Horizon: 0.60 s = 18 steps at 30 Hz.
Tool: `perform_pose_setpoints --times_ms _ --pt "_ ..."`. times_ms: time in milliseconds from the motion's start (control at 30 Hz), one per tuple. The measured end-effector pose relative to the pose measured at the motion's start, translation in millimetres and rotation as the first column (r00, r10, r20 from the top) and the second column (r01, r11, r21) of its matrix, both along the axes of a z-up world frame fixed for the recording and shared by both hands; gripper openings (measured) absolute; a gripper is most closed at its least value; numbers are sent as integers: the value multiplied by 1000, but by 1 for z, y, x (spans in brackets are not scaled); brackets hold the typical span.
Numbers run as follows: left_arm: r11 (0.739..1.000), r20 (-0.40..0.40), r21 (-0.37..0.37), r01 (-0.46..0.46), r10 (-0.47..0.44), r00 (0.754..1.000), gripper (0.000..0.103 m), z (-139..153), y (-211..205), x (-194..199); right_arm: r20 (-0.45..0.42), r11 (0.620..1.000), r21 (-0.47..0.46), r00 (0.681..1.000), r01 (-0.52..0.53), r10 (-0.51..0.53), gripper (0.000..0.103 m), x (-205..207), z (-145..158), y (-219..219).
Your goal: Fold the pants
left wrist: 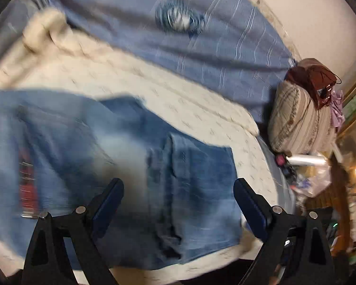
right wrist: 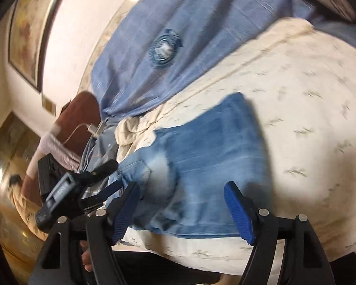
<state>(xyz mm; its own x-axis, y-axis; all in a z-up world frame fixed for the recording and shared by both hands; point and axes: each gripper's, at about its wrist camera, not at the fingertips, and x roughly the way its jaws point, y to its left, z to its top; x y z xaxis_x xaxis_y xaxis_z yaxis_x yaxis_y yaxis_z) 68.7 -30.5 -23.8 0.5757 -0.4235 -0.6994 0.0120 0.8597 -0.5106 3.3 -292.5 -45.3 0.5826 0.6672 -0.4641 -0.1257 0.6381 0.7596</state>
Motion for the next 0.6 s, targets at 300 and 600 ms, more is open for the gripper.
perform_pose_setpoints --times_ms 300,600 --pt "982 -140 -180 50 -76 987 82 -42 -13 -14 -1 998 21 999 -55 55 76 -2 -18 -2" --pt "975 -122 -211 72 -100 987 59 -30 -25 -5 -38 997 48 997 -67 69 76 2 -27 4"
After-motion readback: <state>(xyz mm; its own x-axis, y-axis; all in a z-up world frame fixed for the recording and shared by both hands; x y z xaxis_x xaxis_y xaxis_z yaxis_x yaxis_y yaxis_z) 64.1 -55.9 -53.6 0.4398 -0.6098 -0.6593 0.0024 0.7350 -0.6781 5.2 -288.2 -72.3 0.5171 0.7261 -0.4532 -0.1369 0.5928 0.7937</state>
